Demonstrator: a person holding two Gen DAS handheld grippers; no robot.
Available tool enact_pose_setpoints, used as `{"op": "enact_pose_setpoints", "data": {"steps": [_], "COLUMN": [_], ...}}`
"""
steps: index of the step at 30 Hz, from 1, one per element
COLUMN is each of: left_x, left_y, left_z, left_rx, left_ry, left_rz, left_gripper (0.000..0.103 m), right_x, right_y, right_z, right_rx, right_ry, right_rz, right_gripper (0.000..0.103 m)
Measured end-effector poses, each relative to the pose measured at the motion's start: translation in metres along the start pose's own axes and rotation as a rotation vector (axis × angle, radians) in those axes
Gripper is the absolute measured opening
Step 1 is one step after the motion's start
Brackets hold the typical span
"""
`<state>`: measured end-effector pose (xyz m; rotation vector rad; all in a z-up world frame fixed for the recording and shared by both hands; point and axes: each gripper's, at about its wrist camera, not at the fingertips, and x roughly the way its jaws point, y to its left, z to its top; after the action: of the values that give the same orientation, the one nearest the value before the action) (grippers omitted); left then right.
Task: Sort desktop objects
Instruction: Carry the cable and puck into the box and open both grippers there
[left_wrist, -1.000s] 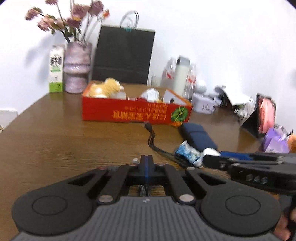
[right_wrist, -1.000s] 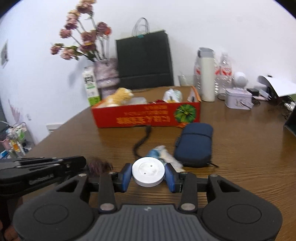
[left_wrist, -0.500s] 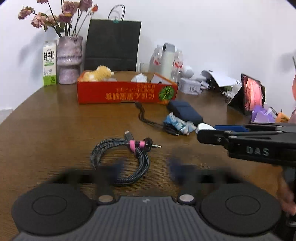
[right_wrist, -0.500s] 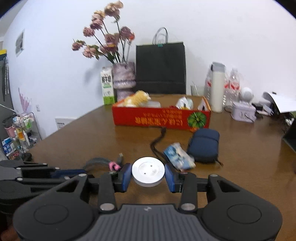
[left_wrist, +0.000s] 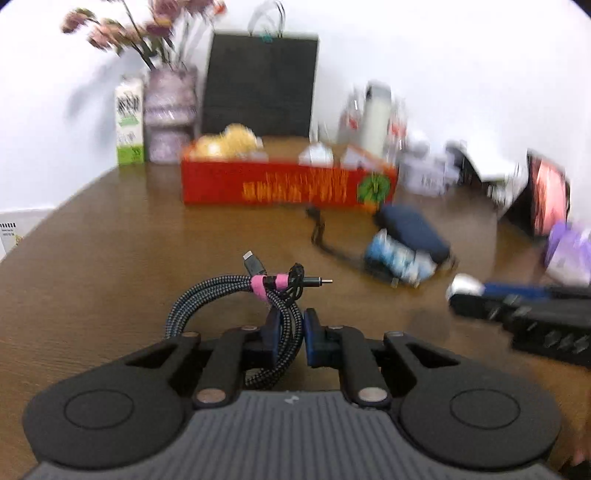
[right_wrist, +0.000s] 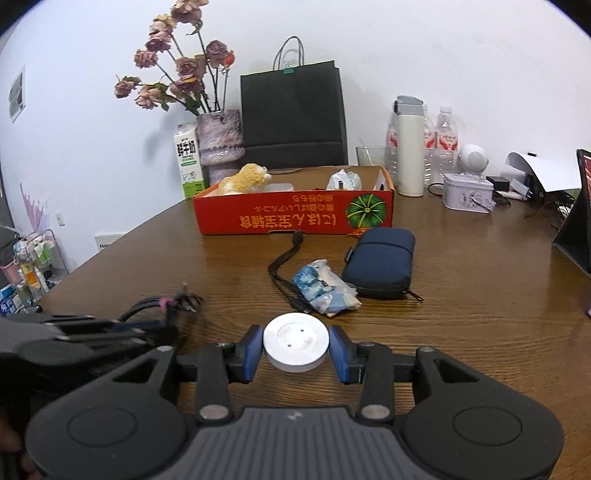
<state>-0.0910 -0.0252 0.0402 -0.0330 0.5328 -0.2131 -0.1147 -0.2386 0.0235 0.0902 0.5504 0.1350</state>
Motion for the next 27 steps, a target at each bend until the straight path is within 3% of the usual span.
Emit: {"op": "enact_pose_setpoints", "data": {"steps": [8, 14, 18, 20, 23, 27], "left_x": [-0.022, 0.028, 0.104, 0.151, 0.220, 0.275], "left_y": [0.014, 0.019, 0.021, 0.025, 0.033, 0.031], "left_z": [0.061, 0.141, 0.202, 0.227, 0.244, 0.241], "left_rx": [-0.023, -0.052, -0.081, -0.120, -0.169, -0.182], "left_ry": [-0.145, -0.204, -0.127, -0.072, 0.038, 0.132], "left_rz": [-0.073, -0.126, -0.163, -0.146, -0.124, -0.116], "left_gripper": [0.013, 0.013, 0.013, 0.013, 0.013, 0.015], "right_x": [0.011, 0.031, 0.075, 0.110, 0.175, 0.244], "right_y": [-0.006, -0.017, -0.038, -0.053, -0.082, -0.095], "right_z": [0.017, 0.082, 0.152, 0.185, 0.223, 0.234], "right_rx": [0.104, 0.082, 0.072, 0.090, 0.168, 0.143], "right_ry": [-0.014, -0.116, -0.176, -0.174, -0.070, 0.092], "right_rz": [0.123, 0.139, 0.088, 0.072, 0.068, -0.045], "right_gripper": [0.038, 0.038, 0.038, 0.038, 0.038, 0.038]}}
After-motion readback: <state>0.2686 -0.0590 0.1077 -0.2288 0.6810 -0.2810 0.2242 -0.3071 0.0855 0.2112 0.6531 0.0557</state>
